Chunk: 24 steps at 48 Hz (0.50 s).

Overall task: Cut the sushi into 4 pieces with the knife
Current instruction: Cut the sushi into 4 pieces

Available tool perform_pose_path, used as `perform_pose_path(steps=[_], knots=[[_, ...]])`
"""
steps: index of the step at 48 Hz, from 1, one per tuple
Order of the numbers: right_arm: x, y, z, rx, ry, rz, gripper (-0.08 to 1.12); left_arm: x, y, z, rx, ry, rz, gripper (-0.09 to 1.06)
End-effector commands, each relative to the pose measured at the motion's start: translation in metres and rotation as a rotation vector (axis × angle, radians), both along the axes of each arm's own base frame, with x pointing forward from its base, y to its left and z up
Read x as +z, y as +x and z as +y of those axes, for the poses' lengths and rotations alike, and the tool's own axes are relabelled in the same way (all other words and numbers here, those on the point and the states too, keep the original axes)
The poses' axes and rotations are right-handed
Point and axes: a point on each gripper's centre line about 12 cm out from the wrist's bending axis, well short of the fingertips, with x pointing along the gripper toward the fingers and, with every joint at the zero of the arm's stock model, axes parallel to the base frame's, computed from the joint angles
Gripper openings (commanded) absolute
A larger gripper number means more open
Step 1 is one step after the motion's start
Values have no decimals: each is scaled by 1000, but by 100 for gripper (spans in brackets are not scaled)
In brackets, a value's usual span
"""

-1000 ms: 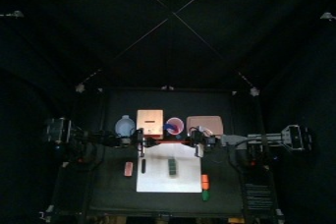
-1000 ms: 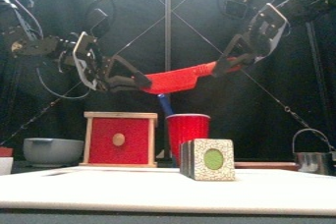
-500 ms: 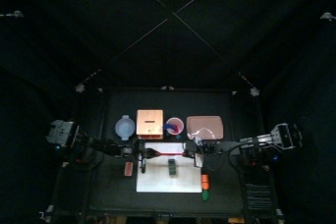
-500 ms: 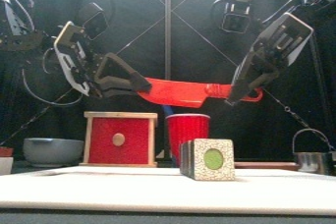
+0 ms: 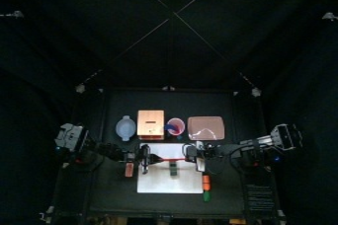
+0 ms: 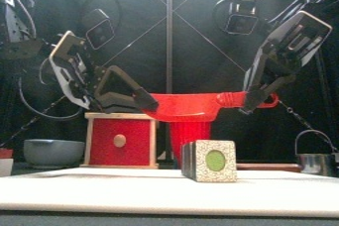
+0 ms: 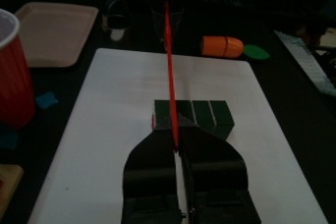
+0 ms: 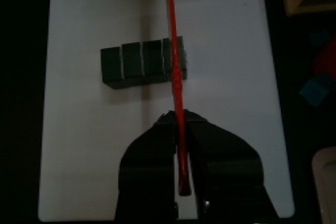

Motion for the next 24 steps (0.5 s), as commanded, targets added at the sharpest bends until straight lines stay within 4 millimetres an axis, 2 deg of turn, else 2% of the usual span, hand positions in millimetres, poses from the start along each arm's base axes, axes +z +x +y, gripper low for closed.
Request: perform_pose_path(steps=[1,24], knots=[[12,6,1,-3,7,-35,4,7,10,0,12,-11,-37,11],[-7,10,1,-4,3,23,4,-3,13,-6,5,-14,-11,11]])
